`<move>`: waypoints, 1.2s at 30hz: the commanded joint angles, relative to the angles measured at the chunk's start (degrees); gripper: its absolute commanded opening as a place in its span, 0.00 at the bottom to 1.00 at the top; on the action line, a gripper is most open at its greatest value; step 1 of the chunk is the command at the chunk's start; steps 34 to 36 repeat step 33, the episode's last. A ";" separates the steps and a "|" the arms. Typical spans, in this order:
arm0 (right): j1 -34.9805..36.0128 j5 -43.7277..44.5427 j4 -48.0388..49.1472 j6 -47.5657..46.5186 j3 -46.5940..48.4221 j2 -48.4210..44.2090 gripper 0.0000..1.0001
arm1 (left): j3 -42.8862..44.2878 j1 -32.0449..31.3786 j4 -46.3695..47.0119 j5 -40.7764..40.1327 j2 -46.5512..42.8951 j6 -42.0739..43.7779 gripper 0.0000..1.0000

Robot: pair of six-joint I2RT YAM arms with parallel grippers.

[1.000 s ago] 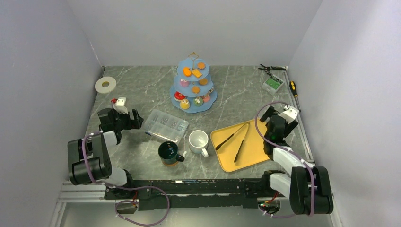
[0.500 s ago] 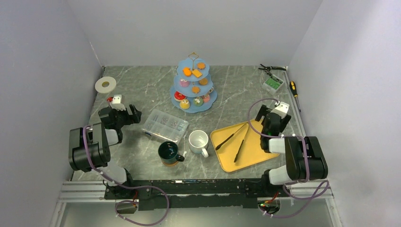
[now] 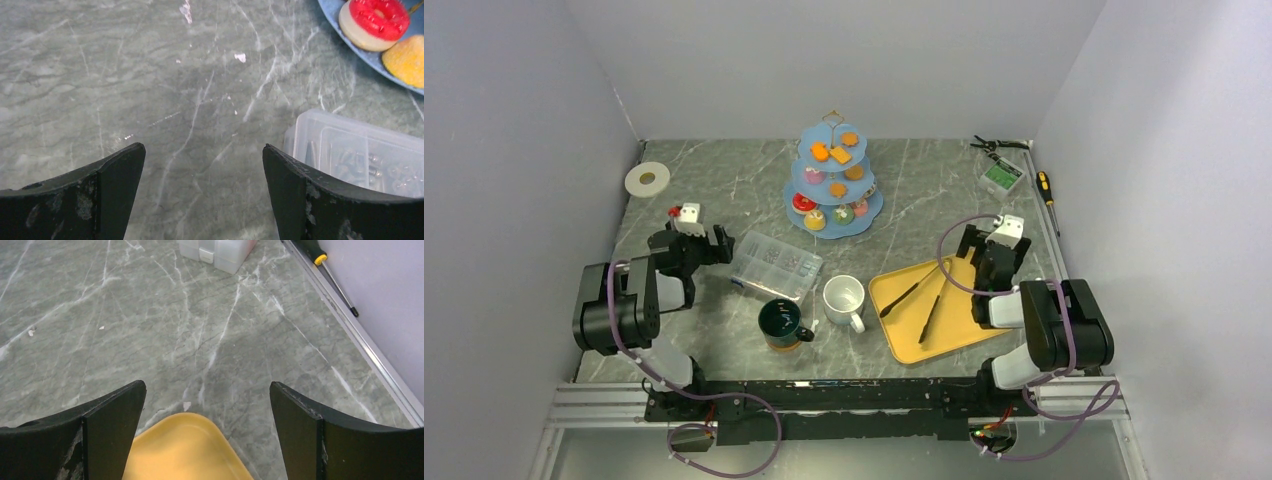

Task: Serve the afternoon tea

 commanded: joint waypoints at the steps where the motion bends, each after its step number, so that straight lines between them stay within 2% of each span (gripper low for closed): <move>1: -0.76 -2.14 3.39 -0.05 1.52 -0.11 1.00 | -0.46 -2.25 5.05 -4.50 1.31 2.82 0.94; 3: -0.88 -2.20 2.73 0.19 1.63 -0.21 1.00 | 0.45 -2.19 0.58 -4.64 0.22 3.02 0.94; 5: -1.00 -2.24 3.11 0.11 1.57 -0.14 1.00 | -0.22 -2.18 4.10 -4.65 1.33 2.39 0.94; 8: -0.97 -2.18 3.53 -0.15 1.30 -0.26 1.00 | 0.18 -2.15 1.14 -4.83 0.01 2.89 0.94; 11: -1.00 -1.80 4.21 -0.32 0.83 -0.40 1.00 | -0.35 -2.24 4.15 -4.72 1.11 2.53 0.94; 36: -0.98 -1.74 4.62 -0.43 0.60 -0.56 1.00 | -0.35 -2.23 3.47 -4.70 0.90 2.70 0.94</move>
